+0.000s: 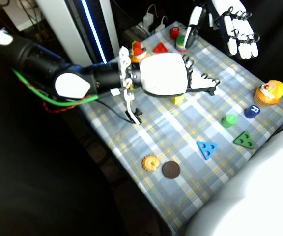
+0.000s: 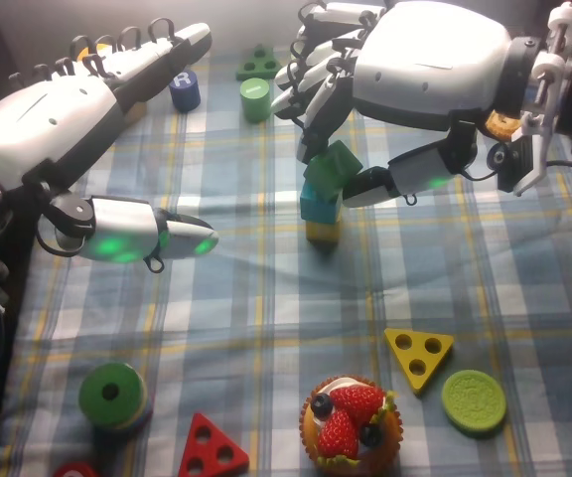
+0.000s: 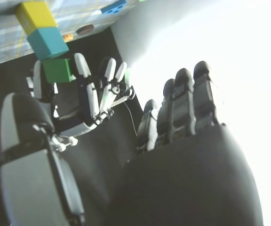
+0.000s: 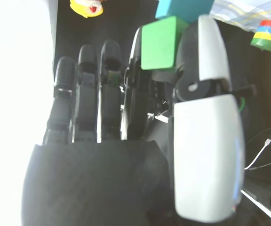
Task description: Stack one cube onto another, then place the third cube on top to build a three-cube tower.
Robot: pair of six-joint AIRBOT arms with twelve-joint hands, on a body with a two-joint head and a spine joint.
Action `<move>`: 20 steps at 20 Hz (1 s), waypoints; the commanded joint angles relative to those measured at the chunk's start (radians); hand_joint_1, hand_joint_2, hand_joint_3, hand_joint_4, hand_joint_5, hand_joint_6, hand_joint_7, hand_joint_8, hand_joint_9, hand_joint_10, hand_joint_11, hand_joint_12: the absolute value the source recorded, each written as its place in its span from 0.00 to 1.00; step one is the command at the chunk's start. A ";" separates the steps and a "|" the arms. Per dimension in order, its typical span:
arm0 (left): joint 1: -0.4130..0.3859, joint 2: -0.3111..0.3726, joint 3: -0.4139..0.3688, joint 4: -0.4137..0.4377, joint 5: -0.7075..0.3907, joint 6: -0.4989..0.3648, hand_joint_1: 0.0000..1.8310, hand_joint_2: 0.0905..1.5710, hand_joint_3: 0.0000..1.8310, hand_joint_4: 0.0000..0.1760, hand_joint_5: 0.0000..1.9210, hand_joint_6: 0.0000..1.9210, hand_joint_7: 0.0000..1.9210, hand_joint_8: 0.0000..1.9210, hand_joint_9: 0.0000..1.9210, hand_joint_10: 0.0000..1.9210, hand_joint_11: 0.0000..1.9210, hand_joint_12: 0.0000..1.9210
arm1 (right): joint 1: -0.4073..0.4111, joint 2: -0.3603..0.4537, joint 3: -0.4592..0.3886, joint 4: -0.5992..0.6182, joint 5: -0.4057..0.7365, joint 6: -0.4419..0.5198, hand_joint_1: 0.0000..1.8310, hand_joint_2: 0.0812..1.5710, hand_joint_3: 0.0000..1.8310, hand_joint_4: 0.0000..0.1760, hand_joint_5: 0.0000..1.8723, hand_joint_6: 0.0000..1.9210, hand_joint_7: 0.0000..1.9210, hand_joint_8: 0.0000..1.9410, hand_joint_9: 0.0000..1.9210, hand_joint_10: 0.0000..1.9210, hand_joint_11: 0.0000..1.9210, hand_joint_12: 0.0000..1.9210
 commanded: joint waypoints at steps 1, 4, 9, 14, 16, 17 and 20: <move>-0.015 -0.003 0.006 0.030 -0.110 -0.004 0.52 0.49 0.00 1.00 0.03 0.00 0.04 0.00 0.04 0.00 0.01 0.02 | 0.018 -0.003 0.005 0.039 0.091 0.004 0.63 0.66 0.00 0.00 0.58 0.42 0.37 0.00 0.28 0.00 0.00 0.55; -0.017 -0.005 0.008 0.030 -0.108 -0.004 0.51 0.49 0.00 1.00 0.04 0.00 0.04 0.00 0.05 0.00 0.02 0.02 | 0.018 -0.003 0.005 0.039 0.091 0.004 0.64 0.66 0.00 0.00 0.58 0.41 0.37 0.00 0.29 0.00 0.00 0.55; -0.019 -0.008 0.010 0.030 -0.106 -0.004 0.47 0.49 0.00 1.00 0.03 0.00 0.04 0.00 0.04 0.00 0.00 0.02 | 0.018 -0.005 0.004 0.033 0.091 0.010 0.65 0.57 0.00 0.00 0.51 0.00 0.38 0.00 0.30 0.00 0.01 0.58; -0.020 -0.009 0.011 0.029 -0.104 -0.005 0.44 0.49 0.00 1.00 0.03 0.00 0.04 0.00 0.04 0.00 0.01 0.02 | 0.019 -0.005 0.004 0.031 0.091 0.013 0.65 0.57 0.00 0.00 0.48 0.00 0.36 0.00 0.30 0.00 0.03 0.54; -0.020 -0.009 0.011 0.028 -0.104 -0.005 0.44 0.49 0.00 1.00 0.04 0.00 0.05 0.00 0.05 0.00 0.00 0.02 | 0.019 -0.004 0.004 0.031 0.092 0.015 0.65 0.56 0.00 0.00 0.46 0.00 0.35 0.00 0.29 0.00 0.02 0.55; -0.020 -0.009 0.012 0.027 -0.104 -0.005 0.44 0.49 0.00 1.00 0.04 0.00 0.05 0.00 0.05 0.00 0.01 0.03 | 0.020 -0.004 0.003 0.031 0.092 0.017 0.64 0.56 0.00 0.00 0.45 0.00 0.35 0.00 0.28 0.00 0.01 0.55; -0.019 -0.010 0.012 0.025 -0.105 -0.005 0.42 0.49 0.00 1.00 0.04 0.00 0.05 0.00 0.05 0.00 0.00 0.03 | 0.026 -0.003 -0.004 0.028 0.094 0.017 0.60 0.54 0.00 0.00 0.34 0.00 0.25 0.00 0.21 0.00 0.00 0.51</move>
